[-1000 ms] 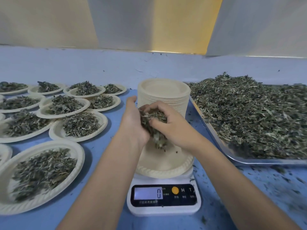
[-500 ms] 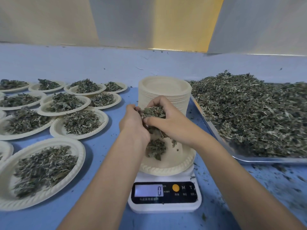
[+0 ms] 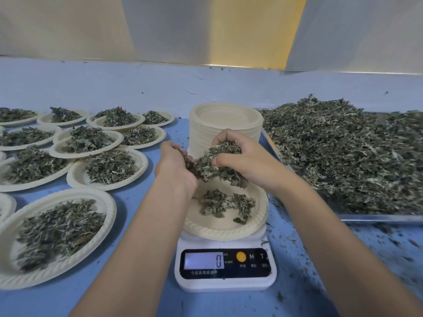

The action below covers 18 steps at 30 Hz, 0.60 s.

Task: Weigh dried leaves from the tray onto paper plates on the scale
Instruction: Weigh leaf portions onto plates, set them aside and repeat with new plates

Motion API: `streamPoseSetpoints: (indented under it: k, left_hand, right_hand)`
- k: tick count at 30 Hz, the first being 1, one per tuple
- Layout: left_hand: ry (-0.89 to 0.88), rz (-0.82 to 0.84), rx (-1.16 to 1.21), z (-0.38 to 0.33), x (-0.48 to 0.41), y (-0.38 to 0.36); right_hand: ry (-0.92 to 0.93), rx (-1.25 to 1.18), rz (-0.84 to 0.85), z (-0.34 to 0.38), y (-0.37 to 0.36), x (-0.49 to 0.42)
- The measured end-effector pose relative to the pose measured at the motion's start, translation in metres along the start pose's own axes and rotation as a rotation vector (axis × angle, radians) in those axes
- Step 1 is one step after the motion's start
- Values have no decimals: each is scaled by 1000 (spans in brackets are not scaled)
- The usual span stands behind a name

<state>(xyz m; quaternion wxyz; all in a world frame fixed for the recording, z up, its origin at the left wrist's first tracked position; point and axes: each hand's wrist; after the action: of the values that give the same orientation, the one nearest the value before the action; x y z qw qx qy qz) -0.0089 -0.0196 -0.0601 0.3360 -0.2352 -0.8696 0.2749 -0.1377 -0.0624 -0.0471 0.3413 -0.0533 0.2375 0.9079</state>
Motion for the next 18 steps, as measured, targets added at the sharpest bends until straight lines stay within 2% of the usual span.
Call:
streamPoseSetpoints:
  k: [5, 9, 12, 18]
  left_hand:
    - [16, 40, 46, -15, 0, 6]
    - [50, 77, 121, -21, 6, 6]
    - [81, 103, 112, -21, 9, 5]
    - [108, 117, 130, -21, 11, 4]
  right_hand:
    - [-38, 99, 37, -5, 3, -2]
    - [-103, 204, 155, -9, 1, -1]
    - [-118, 194, 237, -8, 1, 0]
    - [-128, 171, 62, -9, 4, -3]
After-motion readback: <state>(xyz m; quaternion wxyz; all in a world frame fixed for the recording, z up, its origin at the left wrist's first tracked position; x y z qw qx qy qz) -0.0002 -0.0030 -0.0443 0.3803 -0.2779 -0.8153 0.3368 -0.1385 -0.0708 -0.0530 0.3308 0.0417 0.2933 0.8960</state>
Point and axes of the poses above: each hand's wrist, its own x-axis away from the middle knuckle, its own y-axis out of the back of the hand, z = x × y, and after that the axes turned 2 degrees about -z, right-handed
